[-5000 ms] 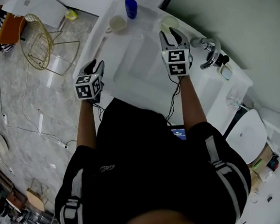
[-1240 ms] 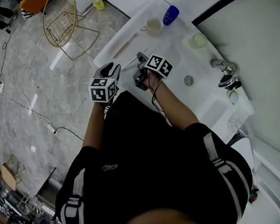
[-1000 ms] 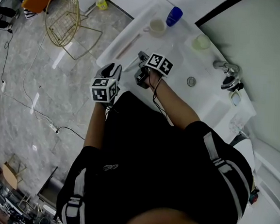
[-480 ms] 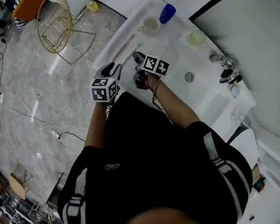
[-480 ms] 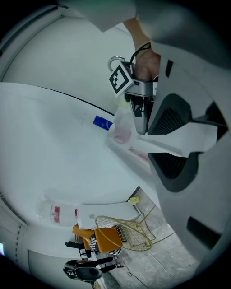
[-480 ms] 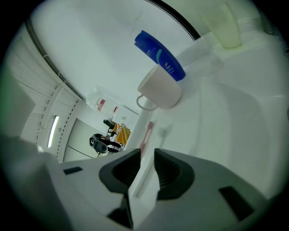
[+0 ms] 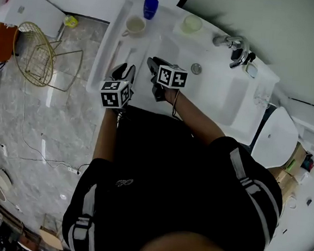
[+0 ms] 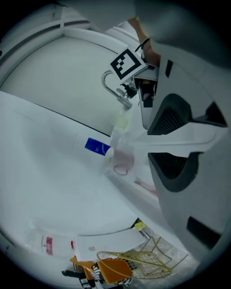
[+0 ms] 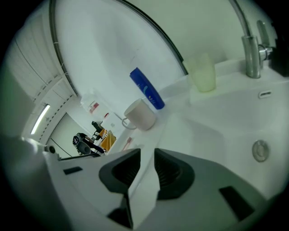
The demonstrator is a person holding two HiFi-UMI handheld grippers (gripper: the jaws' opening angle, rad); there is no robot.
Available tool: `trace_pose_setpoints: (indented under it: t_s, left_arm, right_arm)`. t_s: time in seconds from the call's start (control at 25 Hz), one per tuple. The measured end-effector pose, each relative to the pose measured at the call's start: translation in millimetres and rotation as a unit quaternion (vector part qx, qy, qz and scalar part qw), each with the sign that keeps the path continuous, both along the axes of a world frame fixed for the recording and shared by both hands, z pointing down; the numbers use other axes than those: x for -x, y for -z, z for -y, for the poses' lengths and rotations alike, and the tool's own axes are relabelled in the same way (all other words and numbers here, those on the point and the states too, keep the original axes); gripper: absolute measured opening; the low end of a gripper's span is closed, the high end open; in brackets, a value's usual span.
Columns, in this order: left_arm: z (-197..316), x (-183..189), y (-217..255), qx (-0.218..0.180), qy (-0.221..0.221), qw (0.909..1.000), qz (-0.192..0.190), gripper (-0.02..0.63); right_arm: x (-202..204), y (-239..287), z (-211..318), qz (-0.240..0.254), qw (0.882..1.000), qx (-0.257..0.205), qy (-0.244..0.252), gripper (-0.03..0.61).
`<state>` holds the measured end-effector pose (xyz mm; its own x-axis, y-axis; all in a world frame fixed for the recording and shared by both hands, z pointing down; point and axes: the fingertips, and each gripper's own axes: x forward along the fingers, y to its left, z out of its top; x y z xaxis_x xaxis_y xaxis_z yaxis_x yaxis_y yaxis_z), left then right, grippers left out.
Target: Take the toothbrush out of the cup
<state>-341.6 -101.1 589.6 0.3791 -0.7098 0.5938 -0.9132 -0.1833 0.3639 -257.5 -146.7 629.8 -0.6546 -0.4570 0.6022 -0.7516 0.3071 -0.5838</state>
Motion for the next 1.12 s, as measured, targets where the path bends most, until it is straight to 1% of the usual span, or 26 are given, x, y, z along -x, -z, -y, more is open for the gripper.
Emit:
trace_pose_setpoints:
  t_s: [0.16,0.36,0.44,0.6,0.72,0.88,1.12]
  left_arm:
    - [13.0,-35.6,-4.1,0.003,-0.059,0.9982,-0.013,0.129]
    - [25.7,-80.9,-9.1,0.007,-0.124,0.992,-0.022,0.128]
    - [27.6,-100.8,-7.9,0.007,-0.151,0.9882,-0.025,0.127]
    - [29.0,-137.4,-5.2,0.008,-0.214,0.9766,-0.02,0.124]
    - [30.7,-165.9,-8.2,0.011,-0.241,0.9703,-0.016,0.123]
    - [29.0,-205.2,-10.1,0.015,-0.272,0.9622,-0.01,0.123]
    - [15.7,-258.9,-13.0,0.023,-0.285,0.9581,-0.007,0.123]
  right_arm:
    - [-39.9,9.6,3.3,-0.024,0.999,-0.031,-0.036,0.101]
    - [-88.2,19.2,2.2,-0.072,0.993,-0.068,-0.063,0.104]
    - [-107.7,23.5,-0.7,-0.088,0.99,-0.082,-0.075,0.104]
    - [-147.0,32.8,-8.8,-0.109,0.983,-0.095,-0.116,0.109]
    - [-183.6,33.5,-14.4,-0.11,0.978,-0.093,-0.153,0.109]
    - [-239.2,28.8,-28.0,-0.114,0.968,-0.084,-0.205,0.109]
    - [-308.1,31.3,-46.9,-0.128,0.96,-0.091,-0.23,0.109]
